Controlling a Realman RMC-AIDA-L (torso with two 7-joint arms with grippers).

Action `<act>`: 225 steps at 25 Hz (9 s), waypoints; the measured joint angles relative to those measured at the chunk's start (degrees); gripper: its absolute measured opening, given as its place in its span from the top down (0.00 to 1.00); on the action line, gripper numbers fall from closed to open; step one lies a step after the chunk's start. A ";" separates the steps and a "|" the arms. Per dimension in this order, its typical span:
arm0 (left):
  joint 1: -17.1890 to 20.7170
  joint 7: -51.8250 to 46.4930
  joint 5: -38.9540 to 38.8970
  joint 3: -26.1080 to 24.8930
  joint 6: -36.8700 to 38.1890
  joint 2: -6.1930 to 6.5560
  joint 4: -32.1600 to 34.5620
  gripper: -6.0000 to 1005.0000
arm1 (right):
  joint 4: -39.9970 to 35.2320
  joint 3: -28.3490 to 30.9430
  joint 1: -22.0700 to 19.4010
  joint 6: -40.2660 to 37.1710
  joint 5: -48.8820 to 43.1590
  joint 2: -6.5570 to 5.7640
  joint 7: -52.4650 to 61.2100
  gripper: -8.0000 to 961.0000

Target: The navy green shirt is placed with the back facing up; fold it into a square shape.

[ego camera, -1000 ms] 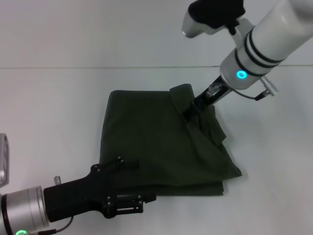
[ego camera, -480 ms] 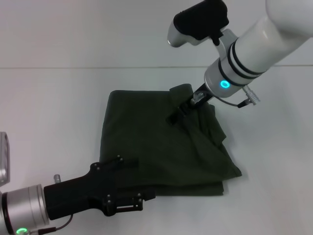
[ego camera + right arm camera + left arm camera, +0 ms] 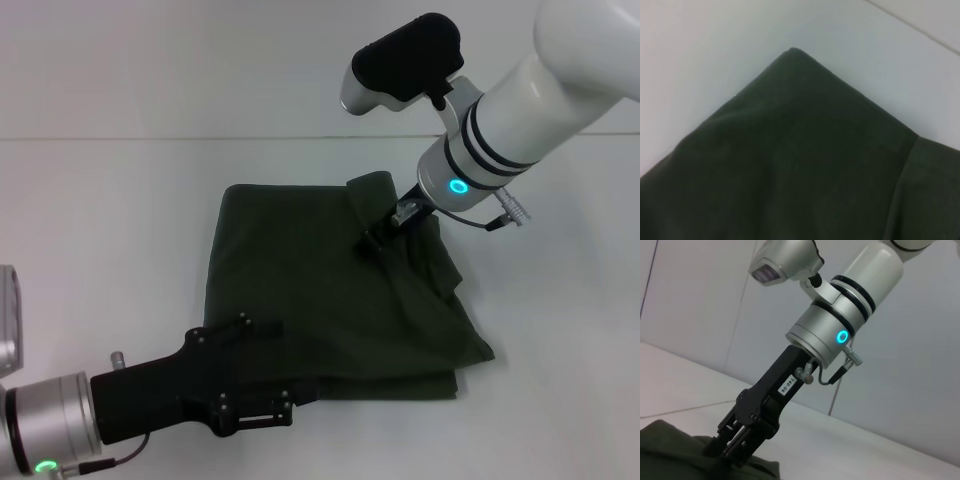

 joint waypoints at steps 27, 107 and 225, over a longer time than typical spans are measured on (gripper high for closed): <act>-1.03 0.00 -0.27 0.00 -0.82 0.07 -0.88 0.05 | 0.00 -0.05 -0.33 -0.28 0.15 -0.26 -0.02 0.96; -2.10 -0.71 -2.64 -1.58 -2.58 0.16 -1.58 0.05 | 12.86 28.52 -20.36 11.50 43.28 -1.03 -30.12 0.44; 6.62 4.68 6.79 -9.16 0.73 0.15 3.83 0.05 | 17.14 32.94 -49.27 -22.49 53.88 -0.81 -121.82 0.07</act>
